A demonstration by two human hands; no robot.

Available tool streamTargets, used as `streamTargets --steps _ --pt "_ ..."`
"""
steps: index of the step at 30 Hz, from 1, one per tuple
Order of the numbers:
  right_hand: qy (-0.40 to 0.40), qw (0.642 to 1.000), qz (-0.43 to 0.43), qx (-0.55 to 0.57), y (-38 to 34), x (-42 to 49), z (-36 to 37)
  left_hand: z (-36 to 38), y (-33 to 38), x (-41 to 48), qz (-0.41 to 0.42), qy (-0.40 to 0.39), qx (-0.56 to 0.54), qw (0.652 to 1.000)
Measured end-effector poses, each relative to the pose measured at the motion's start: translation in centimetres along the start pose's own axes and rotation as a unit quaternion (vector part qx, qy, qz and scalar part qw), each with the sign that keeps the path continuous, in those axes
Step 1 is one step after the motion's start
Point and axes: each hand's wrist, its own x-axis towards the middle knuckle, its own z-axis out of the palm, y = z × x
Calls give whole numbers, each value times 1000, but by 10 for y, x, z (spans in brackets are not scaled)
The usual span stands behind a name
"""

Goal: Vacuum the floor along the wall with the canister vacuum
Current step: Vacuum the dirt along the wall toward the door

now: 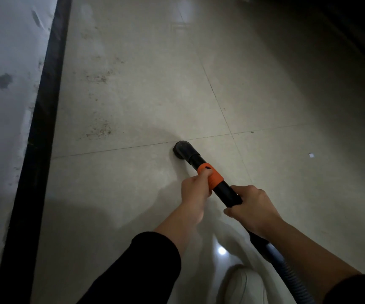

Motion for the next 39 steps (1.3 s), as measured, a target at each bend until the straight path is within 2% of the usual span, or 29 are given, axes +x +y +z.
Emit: streamTargets --steps 9,14,25,31,39 --pt "-20 1000 -11 3 -10 5 3 -11 5 3 4 16 -7 1000" --pt "-33 998 -38 23 -30 23 9 -28 16 11 39 41 -22 998" --pt "-109 985 -122 57 -74 86 7 -52 62 42 61 152 -32 986" --pt "-132 979 -139 71 -99 125 -3 -62 103 68 59 137 -32 988" --pt "-146 973 -161 78 -122 155 10 -90 114 99 98 110 -62 987"
